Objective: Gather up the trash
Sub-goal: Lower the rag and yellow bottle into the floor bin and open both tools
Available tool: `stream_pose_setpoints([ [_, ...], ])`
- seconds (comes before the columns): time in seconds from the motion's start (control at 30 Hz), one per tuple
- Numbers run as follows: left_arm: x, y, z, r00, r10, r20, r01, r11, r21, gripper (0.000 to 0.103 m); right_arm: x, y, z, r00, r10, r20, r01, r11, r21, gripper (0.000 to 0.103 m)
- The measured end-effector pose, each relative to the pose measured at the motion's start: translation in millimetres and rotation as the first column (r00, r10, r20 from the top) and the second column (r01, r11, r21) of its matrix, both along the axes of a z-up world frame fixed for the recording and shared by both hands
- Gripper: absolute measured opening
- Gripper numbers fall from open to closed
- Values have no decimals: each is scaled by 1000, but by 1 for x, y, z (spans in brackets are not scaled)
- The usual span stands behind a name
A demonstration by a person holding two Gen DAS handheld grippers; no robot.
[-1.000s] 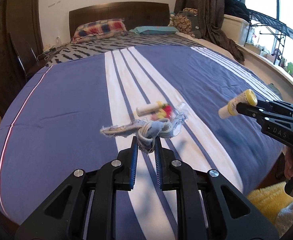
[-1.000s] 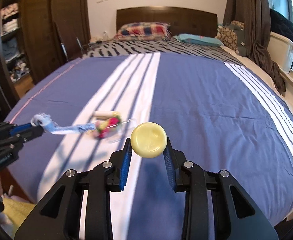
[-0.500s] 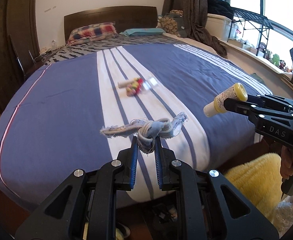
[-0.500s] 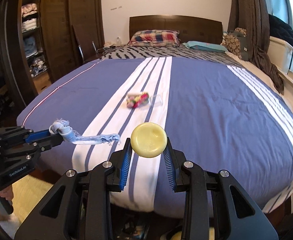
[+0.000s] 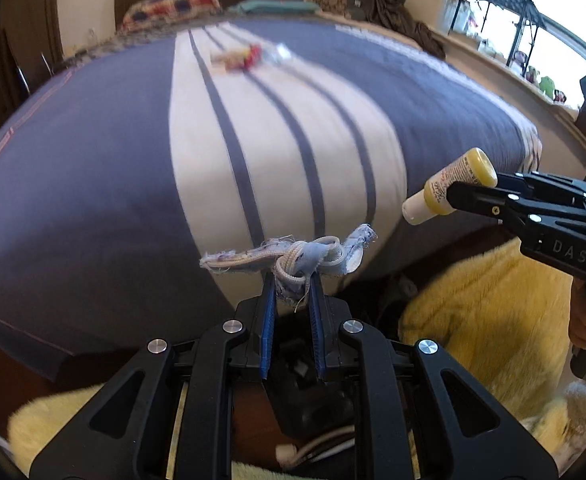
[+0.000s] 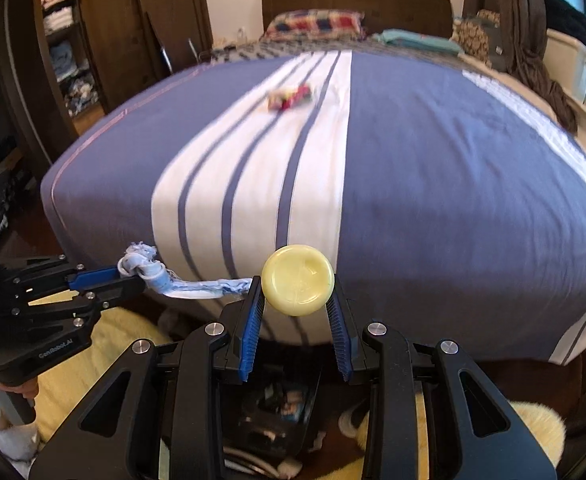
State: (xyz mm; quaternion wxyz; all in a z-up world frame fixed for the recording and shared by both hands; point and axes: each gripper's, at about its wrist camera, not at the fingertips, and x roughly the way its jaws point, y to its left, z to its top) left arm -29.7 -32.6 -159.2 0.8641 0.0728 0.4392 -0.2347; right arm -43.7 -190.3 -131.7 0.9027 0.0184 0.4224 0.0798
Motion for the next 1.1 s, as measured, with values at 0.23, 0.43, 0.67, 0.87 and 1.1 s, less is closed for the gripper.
stream_pose_setpoints([
  [0.23, -1, 3, -52, 994, 2, -112, 1, 1000, 30, 15, 0, 13, -46, 994, 8, -109, -9, 1000, -6, 32],
  [0.43, 1, 7, -95, 977, 19, -213, -11, 999, 38, 15, 2, 22, -79, 981, 9, -193, -12, 1000, -13, 32],
  [0.67, 2, 0, -132, 949, -3, -315, 14, 999, 35, 15, 5, 27, -115, 956, 18, -293, -18, 1000, 1, 32],
  [0.87, 4, -5, -149, 929, -26, -368, 39, 999, 29, 15, 13, 23, -130, 939, 25, -342, -17, 1000, 26, 33],
  [1.1, 8, -9, -154, 916, -27, -400, 43, 999, 31, 17, 19, 26, -138, 928, 49, -370, -36, 998, 43, 33],
])
